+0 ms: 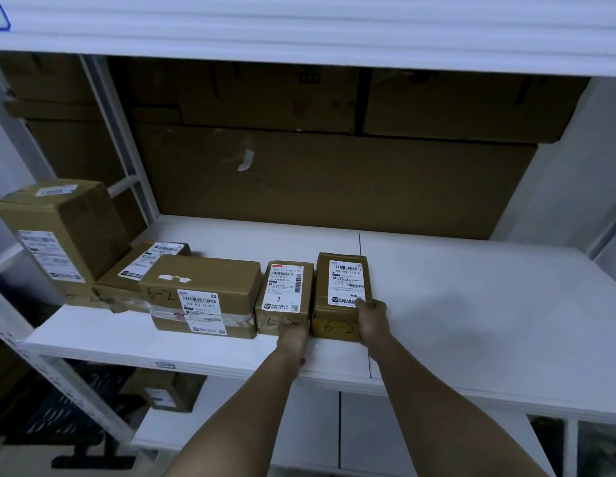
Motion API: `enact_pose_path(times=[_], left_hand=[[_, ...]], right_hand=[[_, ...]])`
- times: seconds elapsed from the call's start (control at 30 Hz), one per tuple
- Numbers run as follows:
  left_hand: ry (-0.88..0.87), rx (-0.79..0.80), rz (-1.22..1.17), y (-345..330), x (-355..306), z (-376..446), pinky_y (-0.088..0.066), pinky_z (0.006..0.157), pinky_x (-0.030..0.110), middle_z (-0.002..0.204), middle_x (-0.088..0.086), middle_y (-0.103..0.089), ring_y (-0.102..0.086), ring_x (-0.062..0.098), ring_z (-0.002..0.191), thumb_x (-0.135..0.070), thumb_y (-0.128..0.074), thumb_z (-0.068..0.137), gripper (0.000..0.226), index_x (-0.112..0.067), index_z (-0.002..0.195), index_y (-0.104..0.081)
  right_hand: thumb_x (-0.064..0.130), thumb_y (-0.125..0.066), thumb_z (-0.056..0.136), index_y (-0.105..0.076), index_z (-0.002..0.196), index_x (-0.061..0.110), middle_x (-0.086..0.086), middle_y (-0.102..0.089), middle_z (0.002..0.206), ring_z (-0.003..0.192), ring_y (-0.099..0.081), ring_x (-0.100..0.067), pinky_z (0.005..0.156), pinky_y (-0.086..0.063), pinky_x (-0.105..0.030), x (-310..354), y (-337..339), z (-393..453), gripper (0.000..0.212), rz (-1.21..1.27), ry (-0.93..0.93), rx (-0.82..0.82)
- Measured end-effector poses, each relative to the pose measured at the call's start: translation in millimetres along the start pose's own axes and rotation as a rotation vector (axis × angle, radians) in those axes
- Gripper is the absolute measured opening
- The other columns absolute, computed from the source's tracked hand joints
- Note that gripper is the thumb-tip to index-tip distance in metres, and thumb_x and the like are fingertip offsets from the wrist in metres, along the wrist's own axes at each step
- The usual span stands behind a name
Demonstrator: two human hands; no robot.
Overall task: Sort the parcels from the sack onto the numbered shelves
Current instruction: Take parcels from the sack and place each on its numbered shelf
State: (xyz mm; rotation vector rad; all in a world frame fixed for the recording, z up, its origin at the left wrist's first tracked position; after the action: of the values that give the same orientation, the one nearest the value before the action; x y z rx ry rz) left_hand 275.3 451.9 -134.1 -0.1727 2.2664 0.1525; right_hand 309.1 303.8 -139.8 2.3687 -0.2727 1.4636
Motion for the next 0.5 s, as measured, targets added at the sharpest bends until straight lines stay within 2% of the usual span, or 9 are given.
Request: enact_pose_path(times=[0.17,0.23,0.3,0.37,0.5], left_hand=[[0.0,0.004,-0.001,-1.3,0.4,0.1,-0.045,0.078,0.036,0.126,0.013,-0.053,-0.052,0.03,0.113,-0.033,-0.047,0.095,0.042,-0.012,0.132,-0.042],[-0.005,0.014,-0.004,-1.7,0.8,-2.4,-0.044,0.075,0.033,0.107,0.01,-0.054,-0.053,0.026,0.099,-0.032,-0.044,0.097,0.033,-0.013,0.125,-0.043],[-0.013,0.02,0.001,-1.4,0.5,-6.9,-0.041,0.065,0.028,0.083,0.004,-0.046,-0.047,0.019,0.075,-0.029,-0.04,0.099,0.02,-0.015,0.113,-0.043],[-0.016,0.034,0.02,-0.3,0.8,-11.8,-0.037,0.06,0.024,0.077,0.002,-0.04,-0.04,0.015,0.066,-0.026,-0.038,0.1,0.013,-0.015,0.106,-0.043],[-0.023,0.068,0.04,2.3,2.6,-23.8,-0.041,0.072,0.029,0.086,0.001,-0.046,-0.047,0.022,0.091,-0.031,-0.039,0.1,0.023,-0.013,0.115,-0.045]], right_hand=[[0.033,-0.047,0.099,-0.036,0.138,0.01,-0.017,-0.055,0.126,0.106,-0.056,-0.032,0.092,-0.05,-0.044,0.3,2.0,-3.2,0.046,-0.048,0.004,-0.001],[0.034,-0.046,0.1,-0.035,0.139,0.01,-0.017,-0.054,0.127,0.105,-0.055,-0.031,0.092,-0.05,-0.043,0.0,2.7,-4.1,0.047,-0.063,0.002,0.006],[0.034,-0.045,0.1,-0.034,0.141,0.01,-0.017,-0.053,0.13,0.108,-0.054,-0.031,0.093,-0.048,-0.042,1.0,3.1,-5.9,0.048,-0.079,0.003,0.02],[0.034,-0.045,0.1,-0.032,0.143,0.01,-0.017,-0.051,0.134,0.115,-0.052,-0.033,0.092,-0.046,-0.04,2.3,4.6,-7.3,0.051,-0.084,0.007,0.027],[0.039,-0.045,0.1,-0.026,0.148,0.009,-0.018,-0.046,0.14,0.121,-0.05,-0.034,0.094,-0.043,-0.039,2.2,10.5,-11.9,0.06,-0.077,-0.008,0.024]])
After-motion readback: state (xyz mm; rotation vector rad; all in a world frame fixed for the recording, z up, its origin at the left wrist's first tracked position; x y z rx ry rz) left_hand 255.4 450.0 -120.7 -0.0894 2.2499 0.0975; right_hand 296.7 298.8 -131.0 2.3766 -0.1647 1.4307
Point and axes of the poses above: each hand's wrist, its own z-axis towards the middle knuckle, its own y-axis out of the back of the hand, x = y × z, the point moved 1 cm from there along z, towards the middle knuckle
